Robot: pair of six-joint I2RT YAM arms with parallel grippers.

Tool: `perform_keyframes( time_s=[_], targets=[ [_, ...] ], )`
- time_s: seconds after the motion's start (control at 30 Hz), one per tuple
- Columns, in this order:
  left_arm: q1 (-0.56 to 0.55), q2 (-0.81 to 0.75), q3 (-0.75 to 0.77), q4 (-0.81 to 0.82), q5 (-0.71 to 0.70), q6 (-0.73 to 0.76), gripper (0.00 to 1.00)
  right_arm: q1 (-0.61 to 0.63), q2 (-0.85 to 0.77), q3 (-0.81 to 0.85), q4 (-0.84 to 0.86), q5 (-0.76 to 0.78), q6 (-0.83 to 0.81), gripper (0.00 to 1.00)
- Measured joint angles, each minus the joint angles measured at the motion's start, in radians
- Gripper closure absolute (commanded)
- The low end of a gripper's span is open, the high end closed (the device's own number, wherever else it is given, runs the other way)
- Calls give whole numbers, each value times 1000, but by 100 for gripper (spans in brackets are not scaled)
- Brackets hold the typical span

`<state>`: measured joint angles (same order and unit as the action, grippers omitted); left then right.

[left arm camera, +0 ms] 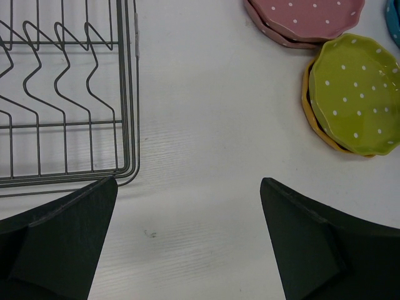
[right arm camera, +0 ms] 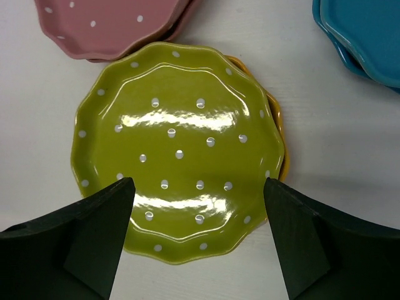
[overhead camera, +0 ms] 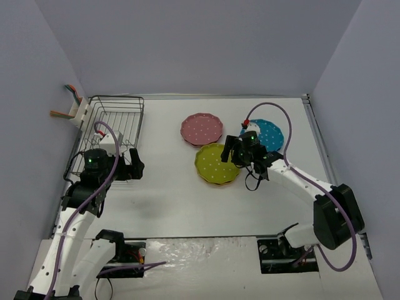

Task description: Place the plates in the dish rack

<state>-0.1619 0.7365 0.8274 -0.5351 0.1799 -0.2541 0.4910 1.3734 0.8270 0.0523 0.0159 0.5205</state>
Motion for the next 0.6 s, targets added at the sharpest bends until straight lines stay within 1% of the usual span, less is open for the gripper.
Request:
perform_keyframes(
  time_s=[0.17,0.3,0.6],
  targets=[
    [0,-24,-7,2,-1,2,3,0,90,-11,39,33,44,25],
    [0,-27,-7,2,-1,3,3,0,138,-20,61,45,63,26],
    [0,-25,-7,2,-1,6,3,0,151,-42,93,87,85,26]
  ],
)
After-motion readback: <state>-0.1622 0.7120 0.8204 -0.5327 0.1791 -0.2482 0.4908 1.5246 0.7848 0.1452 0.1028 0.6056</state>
